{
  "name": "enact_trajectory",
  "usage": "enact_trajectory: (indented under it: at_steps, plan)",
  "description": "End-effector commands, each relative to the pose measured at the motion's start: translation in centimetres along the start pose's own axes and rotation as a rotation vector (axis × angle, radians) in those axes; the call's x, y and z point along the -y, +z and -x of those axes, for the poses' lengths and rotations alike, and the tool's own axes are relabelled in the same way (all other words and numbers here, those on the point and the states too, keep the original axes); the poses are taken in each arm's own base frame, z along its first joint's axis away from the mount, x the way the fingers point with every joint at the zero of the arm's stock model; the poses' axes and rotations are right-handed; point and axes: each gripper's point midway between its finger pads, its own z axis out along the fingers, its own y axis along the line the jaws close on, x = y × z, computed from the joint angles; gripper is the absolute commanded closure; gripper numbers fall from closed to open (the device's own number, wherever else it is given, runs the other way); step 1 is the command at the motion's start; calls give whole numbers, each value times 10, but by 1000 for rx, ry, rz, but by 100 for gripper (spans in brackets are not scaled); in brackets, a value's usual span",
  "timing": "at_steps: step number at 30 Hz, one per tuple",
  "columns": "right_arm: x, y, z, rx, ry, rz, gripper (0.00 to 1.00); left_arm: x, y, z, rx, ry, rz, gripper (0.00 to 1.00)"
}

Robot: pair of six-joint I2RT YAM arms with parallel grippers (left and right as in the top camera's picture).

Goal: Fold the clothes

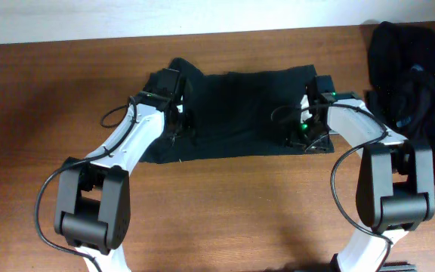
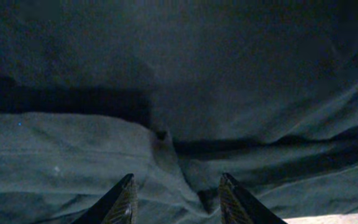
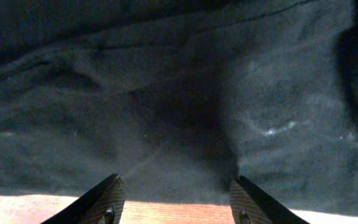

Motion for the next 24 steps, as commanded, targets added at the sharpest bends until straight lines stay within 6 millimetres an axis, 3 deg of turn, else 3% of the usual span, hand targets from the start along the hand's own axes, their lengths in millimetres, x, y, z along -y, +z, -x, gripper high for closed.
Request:
enact_trajectory:
  at_steps: [1,3,6,8,12,14,17,24]
  plan:
    - [4,7,-6,-10,5,-8,40,0,5,0,-7,-23,-8,57]
    - [5,11,-8,-9,5,-8,46,1,5,1,-3,-23,-10,57]
    - [7,15,-11,-8,5,-8,73,1,5,1,-1,-22,-11,58]
    - [7,17,-12,-8,5,-8,84,1,5,1,-1,-22,-11,58]
    - [8,18,-14,-12,6,-9,88,1,5,1,-2,-22,-11,58]
    - [8,18,-14,-14,6,-9,87,1,5,1,-1,-22,-11,59]
    - [8,18,-14,-15,6,-9,64,1,5,1,-1,-22,-11,59]
    - [20,18,-14,-10,6,-78,37,1,5,1,-2,-22,-10,58]
